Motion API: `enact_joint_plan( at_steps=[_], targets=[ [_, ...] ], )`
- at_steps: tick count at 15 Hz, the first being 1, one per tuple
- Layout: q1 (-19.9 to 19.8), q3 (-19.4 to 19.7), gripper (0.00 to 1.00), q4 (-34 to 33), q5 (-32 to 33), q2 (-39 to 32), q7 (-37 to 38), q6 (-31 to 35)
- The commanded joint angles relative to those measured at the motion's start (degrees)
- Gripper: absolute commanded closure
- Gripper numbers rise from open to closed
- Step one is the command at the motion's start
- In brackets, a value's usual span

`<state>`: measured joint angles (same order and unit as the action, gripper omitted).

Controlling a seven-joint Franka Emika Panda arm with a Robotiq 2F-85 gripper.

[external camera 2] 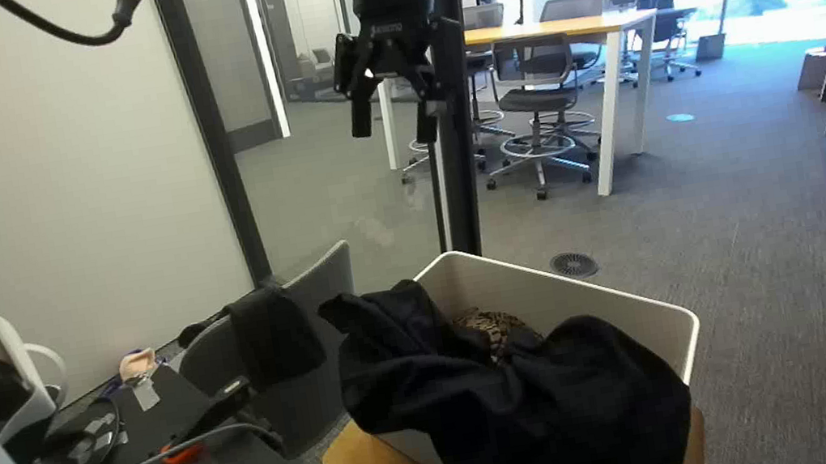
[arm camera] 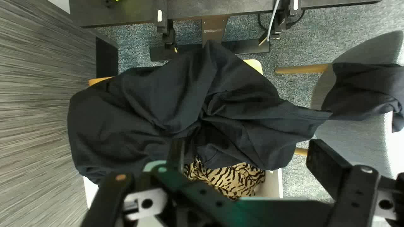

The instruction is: Place the animal print clothing on the backrest of the chair

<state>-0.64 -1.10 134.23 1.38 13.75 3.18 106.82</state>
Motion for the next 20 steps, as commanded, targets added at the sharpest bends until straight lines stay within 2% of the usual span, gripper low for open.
enact_joint_plan(
  at_steps=[1,6,9,16,20],
  targets=[
    [0.20,0.20,0.00,-0.28,0.04,0.00,0.02,-0.06],
    [0.19,0.20,0.00,-0.52,0.04,0.07,0.02,-0.06],
    [0.02,0.35,0.00,0.49,1.18,-1.15,-0.74,3.54],
    [-1.26,1.29,0.00,-0.24,10.00,-10.47,-0.99,22.12],
    [-2.24,3.40,0.00,-2.75,7.65,-18.98,-4.39,31.65]
  ],
)
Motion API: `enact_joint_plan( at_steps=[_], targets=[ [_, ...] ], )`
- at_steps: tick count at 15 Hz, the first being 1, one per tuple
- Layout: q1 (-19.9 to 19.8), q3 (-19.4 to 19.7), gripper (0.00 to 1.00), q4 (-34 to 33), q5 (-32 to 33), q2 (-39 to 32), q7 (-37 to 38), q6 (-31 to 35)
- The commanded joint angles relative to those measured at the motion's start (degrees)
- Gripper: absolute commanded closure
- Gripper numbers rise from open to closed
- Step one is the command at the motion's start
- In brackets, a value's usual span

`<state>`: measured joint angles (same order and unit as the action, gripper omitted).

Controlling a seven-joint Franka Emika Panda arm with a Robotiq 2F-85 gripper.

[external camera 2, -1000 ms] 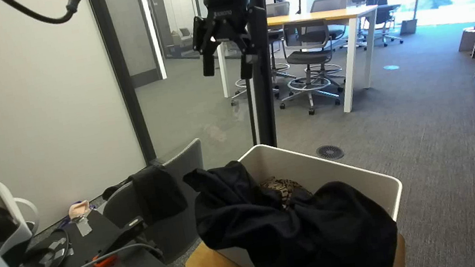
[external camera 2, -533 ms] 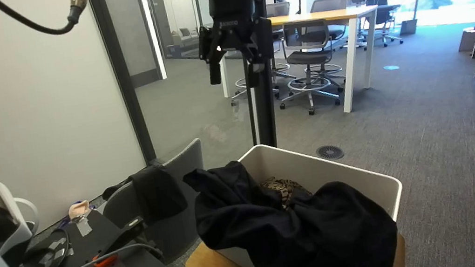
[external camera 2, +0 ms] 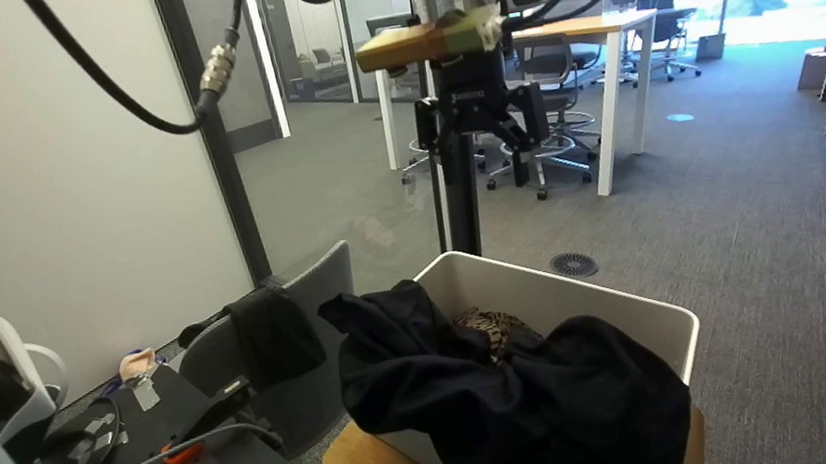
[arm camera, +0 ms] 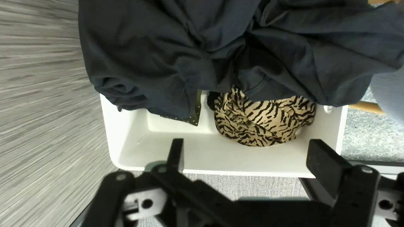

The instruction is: Place the animal print clothing on the backrest of the chair

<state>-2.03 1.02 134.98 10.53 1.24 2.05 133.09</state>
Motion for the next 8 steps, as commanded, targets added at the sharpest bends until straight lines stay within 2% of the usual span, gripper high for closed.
enact_joint_plan(
  at_steps=[1,5,8],
  targets=[
    [-1.15,1.65,0.00,-4.18,-2.64,-8.61,-4.46,7.33],
    [-3.30,1.35,0.00,-8.24,-9.57,-17.80,-10.95,12.10],
    [-6.27,-1.65,0.00,-12.36,-17.44,-24.67,-18.67,12.42]
  ],
)
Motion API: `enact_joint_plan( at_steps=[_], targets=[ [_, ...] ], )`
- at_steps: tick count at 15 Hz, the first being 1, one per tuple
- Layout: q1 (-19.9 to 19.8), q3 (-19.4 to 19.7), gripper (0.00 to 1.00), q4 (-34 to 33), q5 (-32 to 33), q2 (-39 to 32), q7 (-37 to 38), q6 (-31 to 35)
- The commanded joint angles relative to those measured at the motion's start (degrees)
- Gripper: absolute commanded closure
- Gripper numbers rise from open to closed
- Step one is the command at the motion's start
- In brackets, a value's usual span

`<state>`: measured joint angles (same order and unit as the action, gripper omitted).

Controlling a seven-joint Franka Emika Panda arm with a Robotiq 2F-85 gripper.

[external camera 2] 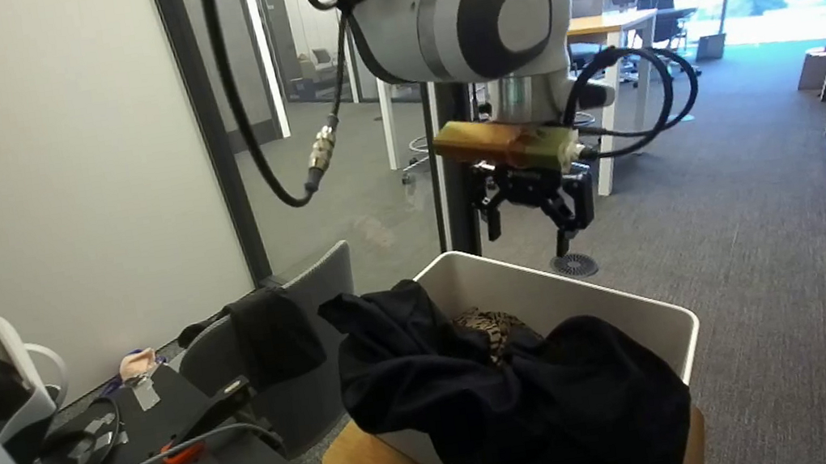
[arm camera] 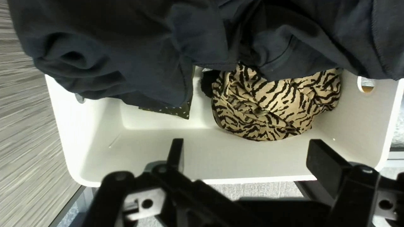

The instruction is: Place the animal print clothing on the backrest of the chair

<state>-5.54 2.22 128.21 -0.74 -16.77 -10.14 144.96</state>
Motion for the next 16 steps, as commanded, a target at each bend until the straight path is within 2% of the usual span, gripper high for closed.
enact_joint_plan(
  at_steps=[1,4,8,16],
  targets=[
    [-3.57,-3.72,0.00,-6.78,-7.70,-8.31,-8.03,0.21],
    [-5.31,-6.22,0.00,-9.82,-10.45,-12.82,-10.88,-0.18],
    [-6.62,-8.21,0.00,-12.40,-10.96,-17.96,-12.13,-0.08],
    [-6.11,-8.29,0.00,-17.22,-7.25,-27.13,-13.03,1.99]
  ],
)
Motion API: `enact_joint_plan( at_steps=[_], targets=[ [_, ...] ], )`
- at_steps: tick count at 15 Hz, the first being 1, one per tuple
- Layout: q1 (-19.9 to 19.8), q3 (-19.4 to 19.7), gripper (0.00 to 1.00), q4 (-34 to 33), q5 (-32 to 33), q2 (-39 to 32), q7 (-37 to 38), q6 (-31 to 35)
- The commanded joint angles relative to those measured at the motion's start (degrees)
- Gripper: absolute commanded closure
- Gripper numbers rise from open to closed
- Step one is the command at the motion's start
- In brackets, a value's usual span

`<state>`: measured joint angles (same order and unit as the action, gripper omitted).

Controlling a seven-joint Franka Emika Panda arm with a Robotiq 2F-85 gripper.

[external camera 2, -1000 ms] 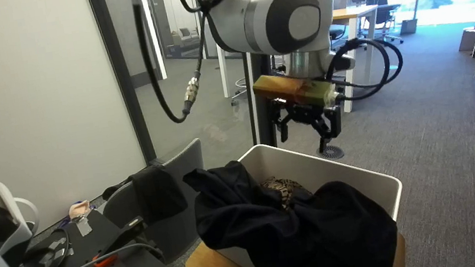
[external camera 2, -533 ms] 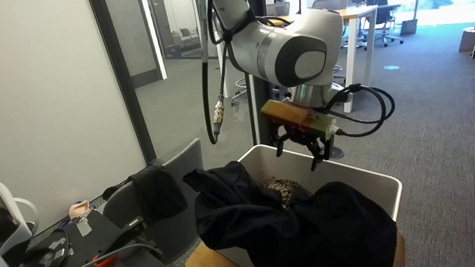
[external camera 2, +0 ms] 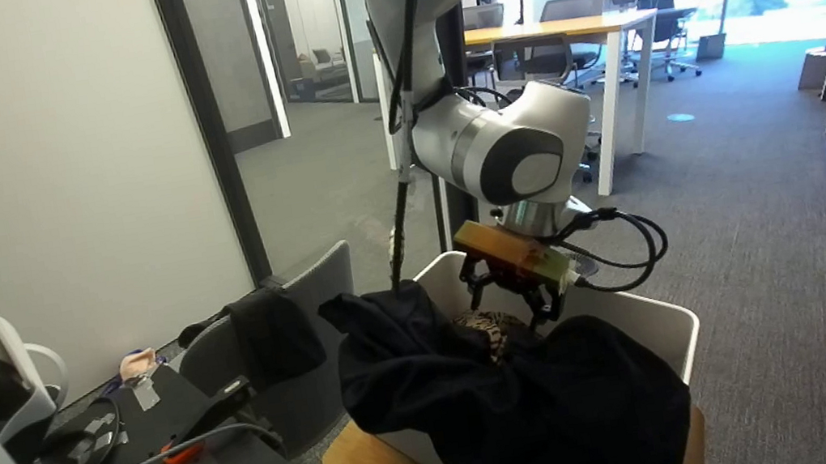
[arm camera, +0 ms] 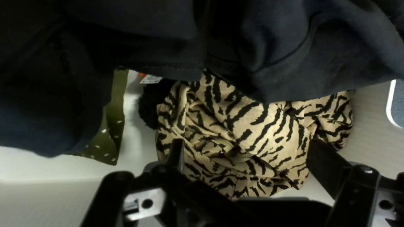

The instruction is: Place the animal print clothing on the backrest of the chair

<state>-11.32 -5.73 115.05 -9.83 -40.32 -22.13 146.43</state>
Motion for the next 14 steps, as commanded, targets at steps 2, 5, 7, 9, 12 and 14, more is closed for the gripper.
enact_joint_plan(
  at_steps=[2,5,7,9,12,14],
  targets=[
    [0.33,0.35,0.00,-6.06,3.75,-5.42,-0.77,0.20],
    [0.95,1.29,0.00,-9.21,7.24,-7.98,-0.41,-0.44],
    [0.79,1.13,0.00,-11.08,8.49,-9.63,-0.49,-0.57],
    [0.62,0.69,0.00,-12.77,9.03,-11.27,-0.68,-0.45],
    [1.05,0.50,0.00,-15.02,9.73,-13.44,-0.49,-0.52],
    [1.08,0.14,0.00,-16.01,9.89,-14.61,-0.62,-0.55]
  ],
)
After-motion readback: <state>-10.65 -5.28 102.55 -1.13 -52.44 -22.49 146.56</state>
